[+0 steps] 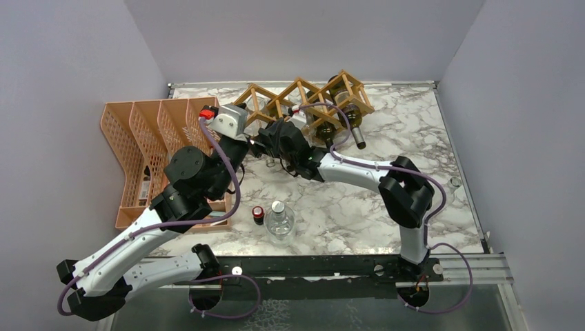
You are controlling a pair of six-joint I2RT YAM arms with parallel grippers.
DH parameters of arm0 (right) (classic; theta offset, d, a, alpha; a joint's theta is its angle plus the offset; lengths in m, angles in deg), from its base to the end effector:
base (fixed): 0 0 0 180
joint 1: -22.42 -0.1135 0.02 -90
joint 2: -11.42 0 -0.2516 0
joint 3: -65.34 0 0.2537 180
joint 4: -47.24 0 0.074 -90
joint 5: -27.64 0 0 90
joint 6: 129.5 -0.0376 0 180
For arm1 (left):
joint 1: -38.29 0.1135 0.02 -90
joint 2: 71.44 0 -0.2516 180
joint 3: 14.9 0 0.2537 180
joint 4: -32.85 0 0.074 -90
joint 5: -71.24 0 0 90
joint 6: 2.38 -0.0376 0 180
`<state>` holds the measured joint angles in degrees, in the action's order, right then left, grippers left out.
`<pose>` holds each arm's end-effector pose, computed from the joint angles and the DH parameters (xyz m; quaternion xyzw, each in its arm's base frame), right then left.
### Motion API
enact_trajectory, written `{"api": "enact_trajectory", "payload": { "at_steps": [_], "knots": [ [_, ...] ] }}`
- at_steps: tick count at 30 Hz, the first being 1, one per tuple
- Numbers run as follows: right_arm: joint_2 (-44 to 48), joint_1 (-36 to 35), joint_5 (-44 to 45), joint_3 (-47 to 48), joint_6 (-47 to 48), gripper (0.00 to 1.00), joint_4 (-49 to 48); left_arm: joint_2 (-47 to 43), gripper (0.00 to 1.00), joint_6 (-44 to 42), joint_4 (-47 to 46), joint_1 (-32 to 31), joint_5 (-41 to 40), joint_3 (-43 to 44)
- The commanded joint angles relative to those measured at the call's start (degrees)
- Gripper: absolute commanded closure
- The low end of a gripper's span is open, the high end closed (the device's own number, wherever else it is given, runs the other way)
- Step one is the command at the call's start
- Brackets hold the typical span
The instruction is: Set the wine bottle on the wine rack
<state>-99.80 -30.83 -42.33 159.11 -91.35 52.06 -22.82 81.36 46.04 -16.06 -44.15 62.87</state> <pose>0.2821 0.3563 0.2305 0.0869 0.8188 0.3478 0.4483 0.1175 -0.1361 0.4556 0.1449 0.5956 -0.1965 0.7652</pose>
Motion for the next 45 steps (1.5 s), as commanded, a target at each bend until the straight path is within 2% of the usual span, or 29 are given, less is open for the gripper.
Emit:
{"api": "enact_trajectory", "payload": {
  "at_steps": [1, 5, 17, 20, 22, 29, 33, 41, 45],
  "knots": [
    [-1.22, -0.4, 5.54, 5.24, -2.02, 0.9, -2.67, -0.2, 0.01, 0.37, 0.31, 0.12, -1.84, 0.81],
    [-3.03, -0.45, 5.55, 7.27, -2.37, 0.7, -1.42, -0.13, 0.01, 0.45, 0.49, 0.16, -1.9, 0.84],
    [-5.16, -0.45, 5.78, 9.1, -4.04, 0.35, 2.69, -0.65, 0.01, 0.46, 0.63, 0.14, -2.01, 0.33],
    [-5.15, -0.42, 5.84, 9.61, -2.89, 0.22, 3.64, -0.71, 0.01, 0.51, 0.61, 0.15, -1.96, 0.21],
    [-5.07, -0.45, 5.79, 9.56, -2.46, 0.16, 3.97, -0.62, 0.01, 0.63, 0.88, 0.18, -1.95, 0.35],
    [-3.41, -0.39, 5.96, 8.33, -0.13, 0.09, 3.22, -0.83, 0.01, 0.72, 1.46, 0.16, -1.9, 0.7],
    [-1.12, -0.42, 5.5, 6.66, 4.52, 0.0, 0.87, -1.13, 0.01, 0.7, 2.07, 0.12, -2.13, 1.18],
    [6.51, -0.4, 4.96, 2.62, 11.17, 0.0, 0.28, -1.05, 0.01, 0.41, 4.18, 0.17, -3.79, 4.03],
    [13.49, -0.4, 0.95, -3.56, 19.51, 0.0, -5.46, -2.12, 0.01, 0.42, 3.35, 0.15, -4.28, 3.82]
  ]
}}
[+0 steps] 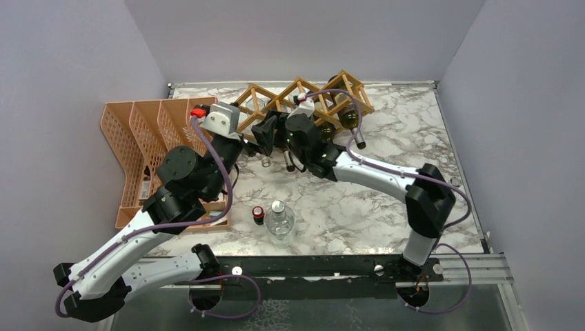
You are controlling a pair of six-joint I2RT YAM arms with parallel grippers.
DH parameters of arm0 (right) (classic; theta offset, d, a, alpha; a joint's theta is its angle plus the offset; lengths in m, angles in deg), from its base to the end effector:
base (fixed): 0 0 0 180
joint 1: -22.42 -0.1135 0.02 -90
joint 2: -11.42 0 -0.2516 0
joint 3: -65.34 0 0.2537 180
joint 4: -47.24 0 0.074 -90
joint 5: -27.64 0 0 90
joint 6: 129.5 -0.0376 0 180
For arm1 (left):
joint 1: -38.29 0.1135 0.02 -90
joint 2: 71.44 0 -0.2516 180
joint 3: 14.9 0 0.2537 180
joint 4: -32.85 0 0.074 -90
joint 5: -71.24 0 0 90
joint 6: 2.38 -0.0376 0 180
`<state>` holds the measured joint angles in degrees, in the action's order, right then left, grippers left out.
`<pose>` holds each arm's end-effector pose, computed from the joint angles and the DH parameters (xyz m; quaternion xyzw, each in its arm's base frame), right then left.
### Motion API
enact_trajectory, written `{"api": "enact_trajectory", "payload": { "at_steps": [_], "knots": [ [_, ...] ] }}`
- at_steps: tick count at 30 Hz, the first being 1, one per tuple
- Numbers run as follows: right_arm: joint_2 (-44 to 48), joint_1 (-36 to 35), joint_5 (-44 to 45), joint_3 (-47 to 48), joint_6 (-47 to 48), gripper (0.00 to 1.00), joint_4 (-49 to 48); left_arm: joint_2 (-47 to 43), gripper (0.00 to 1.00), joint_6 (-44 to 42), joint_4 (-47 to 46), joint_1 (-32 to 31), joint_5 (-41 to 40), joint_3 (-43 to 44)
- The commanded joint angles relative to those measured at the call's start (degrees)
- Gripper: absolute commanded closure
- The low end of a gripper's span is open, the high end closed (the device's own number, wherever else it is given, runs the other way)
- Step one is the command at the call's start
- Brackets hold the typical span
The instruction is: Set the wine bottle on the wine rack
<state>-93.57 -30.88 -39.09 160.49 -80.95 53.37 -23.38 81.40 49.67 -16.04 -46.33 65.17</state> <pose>0.2745 0.3434 0.2833 0.0400 0.7904 0.3248 0.5178 0.1136 -0.1284 0.4633 0.1340 0.6049 -0.1823 0.7635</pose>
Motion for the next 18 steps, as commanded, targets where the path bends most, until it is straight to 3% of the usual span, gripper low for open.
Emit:
{"api": "enact_trajectory", "payload": {
  "at_steps": [1, 6, 12, 18],
  "knots": [
    [9.44, -0.34, -3.62, -6.73, 10.78, 0.0, -7.81, -1.93, 0.01, 0.42, -0.66, 0.11, -2.01, 1.27],
    [18.77, -0.4, -12.26, -12.05, 20.58, 0.0, -6.04, -3.33, 0.01, 0.7, -2.69, 0.11, -1.63, -0.29],
    [26.13, -0.36, -25.73, -11.36, 32.04, 0.02, 9.63, -3.76, 0.01, 1.52, -4.21, 0.11, -3.43, -1.76],
    [31.22, -0.78, -41.51, -13.75, 36.83, 0.06, 18.29, -4.99, 0.02, 1.99, -13.75, 0.1, -8.56, -5.45]
  ]
}}
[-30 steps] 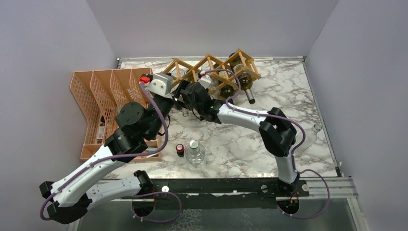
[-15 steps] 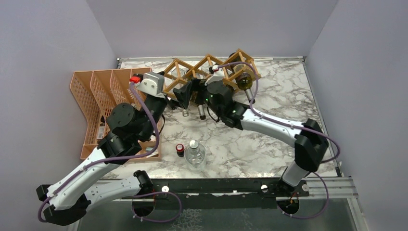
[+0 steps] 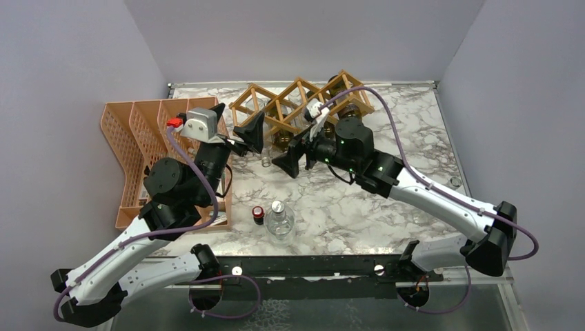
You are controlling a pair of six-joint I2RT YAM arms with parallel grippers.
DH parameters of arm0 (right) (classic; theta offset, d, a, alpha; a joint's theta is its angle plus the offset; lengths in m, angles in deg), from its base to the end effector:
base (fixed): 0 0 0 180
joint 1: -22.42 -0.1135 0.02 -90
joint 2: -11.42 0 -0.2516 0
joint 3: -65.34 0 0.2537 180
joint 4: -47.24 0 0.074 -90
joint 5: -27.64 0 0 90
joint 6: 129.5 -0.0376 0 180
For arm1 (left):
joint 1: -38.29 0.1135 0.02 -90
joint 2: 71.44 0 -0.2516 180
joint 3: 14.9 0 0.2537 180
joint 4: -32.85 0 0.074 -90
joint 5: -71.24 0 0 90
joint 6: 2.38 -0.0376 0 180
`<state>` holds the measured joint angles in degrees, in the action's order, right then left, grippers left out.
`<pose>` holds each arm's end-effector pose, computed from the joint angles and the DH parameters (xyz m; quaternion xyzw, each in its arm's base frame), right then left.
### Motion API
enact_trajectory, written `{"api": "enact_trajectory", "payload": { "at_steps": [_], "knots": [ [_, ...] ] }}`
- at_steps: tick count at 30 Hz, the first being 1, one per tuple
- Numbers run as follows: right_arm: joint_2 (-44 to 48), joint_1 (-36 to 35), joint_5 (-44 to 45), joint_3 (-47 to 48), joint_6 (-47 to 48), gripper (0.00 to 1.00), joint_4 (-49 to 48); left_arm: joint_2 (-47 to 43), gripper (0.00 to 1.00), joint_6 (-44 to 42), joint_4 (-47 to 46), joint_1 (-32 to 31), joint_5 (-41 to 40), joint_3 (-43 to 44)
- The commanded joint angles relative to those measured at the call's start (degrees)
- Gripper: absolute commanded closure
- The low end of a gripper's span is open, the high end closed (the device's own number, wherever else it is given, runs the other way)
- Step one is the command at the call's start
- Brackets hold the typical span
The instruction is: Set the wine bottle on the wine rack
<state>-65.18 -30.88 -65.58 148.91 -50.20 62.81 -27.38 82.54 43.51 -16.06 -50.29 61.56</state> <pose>0.1918 0.2609 0.3724 -0.2924 0.6994 0.3635 0.5415 0.1045 -0.1120 0.4637 0.0723 0.5804 -0.1935 0.7877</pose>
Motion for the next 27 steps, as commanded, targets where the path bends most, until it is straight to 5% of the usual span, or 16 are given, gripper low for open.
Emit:
{"api": "enact_trajectory", "payload": {
  "at_steps": [1, 14, 27],
  "knots": [
    [3.26, -1.27, -16.79, -2.88, 6.64, 0.07, 9.32, -1.17, 0.02, 0.79, -8.22, 0.15, -5.29, -2.31],
    [-0.99, -6.77, -23.5, -6.77, 14.93, 0.13, 7.59, -2.2, 0.02, 1.19, -8.98, 0.17, -7.58, -4.17],
    [-0.08, -7.44, -20.72, -10.36, 19.75, 0.69, 0.68, -0.99, 0.02, 0.95, -8.02, 0.13, -7.22, -3.99]
  ]
}}
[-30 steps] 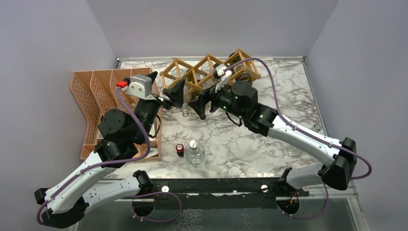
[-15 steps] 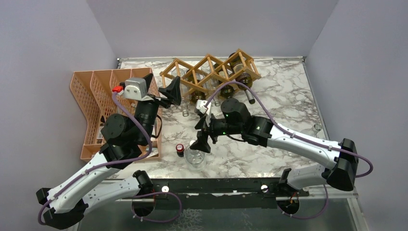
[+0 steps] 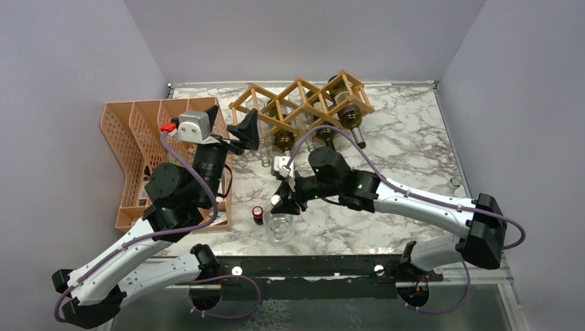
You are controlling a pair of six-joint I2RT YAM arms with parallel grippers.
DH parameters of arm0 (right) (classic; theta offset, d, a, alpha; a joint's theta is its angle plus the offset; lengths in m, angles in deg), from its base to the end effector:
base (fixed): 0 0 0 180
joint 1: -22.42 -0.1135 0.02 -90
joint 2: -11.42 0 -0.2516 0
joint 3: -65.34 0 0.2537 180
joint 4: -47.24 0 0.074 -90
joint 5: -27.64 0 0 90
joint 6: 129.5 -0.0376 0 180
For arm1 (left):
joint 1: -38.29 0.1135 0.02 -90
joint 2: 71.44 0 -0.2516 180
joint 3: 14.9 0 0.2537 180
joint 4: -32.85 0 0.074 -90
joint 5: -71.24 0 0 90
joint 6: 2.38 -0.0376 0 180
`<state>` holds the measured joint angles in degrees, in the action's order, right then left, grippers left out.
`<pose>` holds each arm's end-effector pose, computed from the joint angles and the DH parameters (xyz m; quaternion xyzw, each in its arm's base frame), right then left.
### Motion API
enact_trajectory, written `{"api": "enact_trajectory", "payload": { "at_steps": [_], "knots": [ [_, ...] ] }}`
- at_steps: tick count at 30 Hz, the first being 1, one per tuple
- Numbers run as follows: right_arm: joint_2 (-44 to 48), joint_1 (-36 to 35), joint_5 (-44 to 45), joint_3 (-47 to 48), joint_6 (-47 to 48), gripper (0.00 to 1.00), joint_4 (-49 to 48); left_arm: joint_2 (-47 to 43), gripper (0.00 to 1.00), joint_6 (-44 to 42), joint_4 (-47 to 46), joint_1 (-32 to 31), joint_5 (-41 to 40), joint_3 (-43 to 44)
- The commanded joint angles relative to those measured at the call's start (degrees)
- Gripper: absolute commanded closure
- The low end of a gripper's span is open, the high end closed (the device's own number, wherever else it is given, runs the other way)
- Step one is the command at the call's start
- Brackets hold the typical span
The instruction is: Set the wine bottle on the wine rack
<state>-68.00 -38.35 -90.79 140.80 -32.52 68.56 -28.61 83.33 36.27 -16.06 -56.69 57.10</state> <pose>0.1425 0.2912 0.2976 -0.5655 0.6066 0.4197 0.3689 0.1064 -0.1087 0.4532 0.0063 0.5733 -0.1823 0.7988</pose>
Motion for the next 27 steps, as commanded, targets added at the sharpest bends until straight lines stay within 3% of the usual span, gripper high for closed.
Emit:
{"api": "enact_trajectory", "payload": {
  "at_steps": [1, 11, 22, 27],
  "knots": [
    [3.71, 0.03, 6.72, -2.94, 2.15, 0.74, -6.09, 0.26, 0.02, 0.18, -0.74, 0.12, -0.76, 0.4],
    [10.25, -0.07, 26.79, -11.3, -1.24, 0.98, -21.32, 1.52, 0.02, 0.6, -1.02, 0.15, -0.39, 0.36],
    [11.43, -0.01, 36.93, -27.25, -11.77, 0.99, -49.22, 3.85, 0.02, 1.75, 0.57, 0.17, -0.3, 0.4],
    [16.03, 0.03, 41.26, -32.51, -16.82, 0.99, -43.58, 6.34, 0.01, 5.74, 5.58, 0.17, 1.32, 1.42]
  ]
}}
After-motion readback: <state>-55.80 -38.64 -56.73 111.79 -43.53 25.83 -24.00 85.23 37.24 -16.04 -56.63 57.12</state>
